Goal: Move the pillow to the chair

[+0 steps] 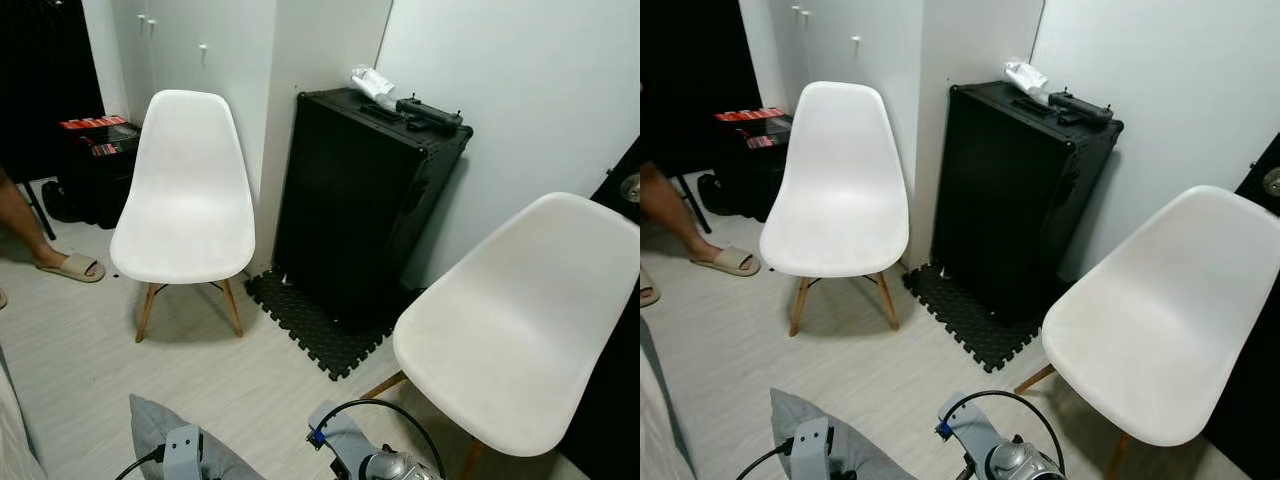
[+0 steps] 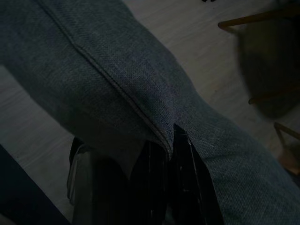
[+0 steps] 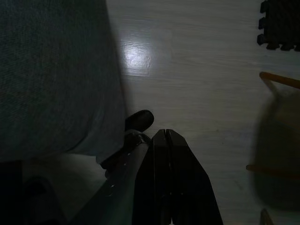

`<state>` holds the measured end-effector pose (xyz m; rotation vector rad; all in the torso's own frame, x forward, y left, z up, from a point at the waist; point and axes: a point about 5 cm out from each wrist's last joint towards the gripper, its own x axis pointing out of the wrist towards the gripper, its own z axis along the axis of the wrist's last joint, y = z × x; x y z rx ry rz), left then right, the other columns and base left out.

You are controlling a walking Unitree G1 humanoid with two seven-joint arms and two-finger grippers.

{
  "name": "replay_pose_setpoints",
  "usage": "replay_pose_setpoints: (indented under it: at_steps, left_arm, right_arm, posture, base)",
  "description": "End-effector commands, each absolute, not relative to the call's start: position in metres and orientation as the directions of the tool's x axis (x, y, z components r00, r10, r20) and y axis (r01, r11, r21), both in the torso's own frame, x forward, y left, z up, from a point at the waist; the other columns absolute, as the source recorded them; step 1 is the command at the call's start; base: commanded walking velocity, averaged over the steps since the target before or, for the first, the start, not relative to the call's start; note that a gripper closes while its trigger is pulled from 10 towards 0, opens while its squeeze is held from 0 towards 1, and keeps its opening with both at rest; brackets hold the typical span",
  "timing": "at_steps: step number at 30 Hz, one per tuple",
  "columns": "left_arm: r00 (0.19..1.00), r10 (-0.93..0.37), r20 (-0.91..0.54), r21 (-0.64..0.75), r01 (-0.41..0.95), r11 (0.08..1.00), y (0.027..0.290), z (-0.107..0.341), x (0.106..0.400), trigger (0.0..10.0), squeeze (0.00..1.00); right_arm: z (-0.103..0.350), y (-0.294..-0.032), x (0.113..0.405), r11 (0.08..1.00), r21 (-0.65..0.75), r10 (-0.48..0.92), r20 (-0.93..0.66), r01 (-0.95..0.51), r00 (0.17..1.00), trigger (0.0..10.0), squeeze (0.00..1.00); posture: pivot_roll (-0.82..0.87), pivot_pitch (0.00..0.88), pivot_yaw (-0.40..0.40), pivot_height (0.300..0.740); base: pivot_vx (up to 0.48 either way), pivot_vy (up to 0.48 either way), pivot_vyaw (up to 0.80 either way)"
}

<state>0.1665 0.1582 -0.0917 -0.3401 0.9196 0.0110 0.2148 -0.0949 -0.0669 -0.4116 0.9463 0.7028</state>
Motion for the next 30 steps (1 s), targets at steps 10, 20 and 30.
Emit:
replay_pose_setpoints:
  at_steps: [10, 20, 30]
  left_arm:
    - [0.629, -0.161, -0.761, -0.313, -0.137, 0.940, 0.153, -0.089, 0.171, 10.0, 0.00]
    - [0.623, -0.171, -0.763, -0.307, -0.117, 0.944, 0.152, -0.089, 0.171, 10.0, 0.00]
    - [0.626, -0.172, -0.761, -0.306, -0.112, 0.945, 0.153, -0.089, 0.172, 10.0, 0.00]
  right_arm:
    - [-0.067, -0.096, 0.214, 0.683, -0.013, 0.379, -0.848, -0.730, 0.370, 10.0, 0.00]
    - [-0.066, -0.094, 0.214, 0.677, 0.005, 0.400, -0.842, -0.736, 0.362, 10.0, 0.00]
    - [-0.059, -0.085, 0.224, 0.722, 0.034, 0.434, -0.800, -0.691, 0.415, 10.0, 0.00]
  posture:
    - [0.10, 0.000, -0.160, 0.716]
    - [0.09, 0.000, -0.147, 0.716]
    - [0.09, 0.000, -0.145, 0.716]
  base:
    - [0.291, 0.000, 0.00]
    - [0.336, 0.000, 0.80]
    - [0.338, 0.000, 0.16]
